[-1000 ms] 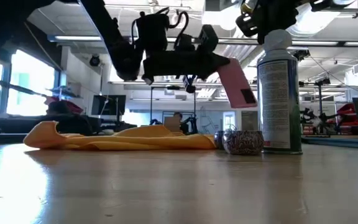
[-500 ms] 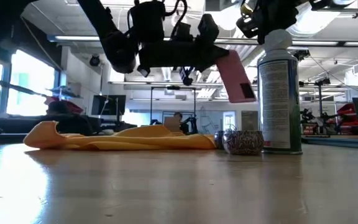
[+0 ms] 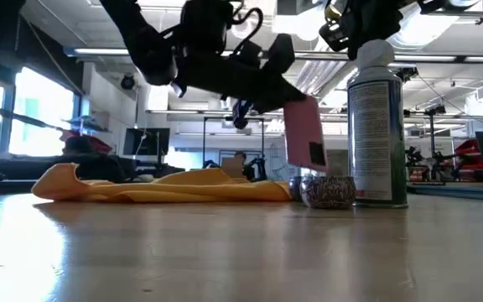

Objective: Apply microfiber cloth
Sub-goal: Spray the pink phone using the white spray bottle

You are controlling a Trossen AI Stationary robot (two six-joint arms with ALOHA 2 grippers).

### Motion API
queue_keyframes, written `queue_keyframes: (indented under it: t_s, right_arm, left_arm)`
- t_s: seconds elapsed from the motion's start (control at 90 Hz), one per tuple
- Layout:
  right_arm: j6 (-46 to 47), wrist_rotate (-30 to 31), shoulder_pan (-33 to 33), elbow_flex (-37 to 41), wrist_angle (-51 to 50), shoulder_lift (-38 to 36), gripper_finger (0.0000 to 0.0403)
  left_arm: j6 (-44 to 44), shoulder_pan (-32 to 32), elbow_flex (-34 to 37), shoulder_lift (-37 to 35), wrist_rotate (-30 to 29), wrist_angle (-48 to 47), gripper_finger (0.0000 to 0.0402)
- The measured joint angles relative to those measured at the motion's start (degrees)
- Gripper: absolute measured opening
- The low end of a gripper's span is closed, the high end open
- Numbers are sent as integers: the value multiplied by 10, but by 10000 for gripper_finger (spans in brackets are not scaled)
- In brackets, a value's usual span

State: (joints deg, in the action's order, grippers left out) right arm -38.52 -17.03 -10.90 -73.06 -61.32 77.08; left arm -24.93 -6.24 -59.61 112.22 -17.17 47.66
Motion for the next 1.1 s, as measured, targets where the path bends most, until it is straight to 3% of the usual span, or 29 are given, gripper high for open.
queue_keyframes:
  t_s: [0.622, 0.844, 1.1]
  right_arm:
    - [10, 1, 0, 0, -1, 0, 0]
    - [11, 1, 0, 0, -1, 0, 0]
    - [11, 1, 0, 1, 4, 0, 0]
  left_arm:
    - [46, -35, -1, 0, 61, 94, 6]
    - [86, -33, -1, 0, 40, 79, 6]
    - [57, -31, -1, 0, 25, -14, 6]
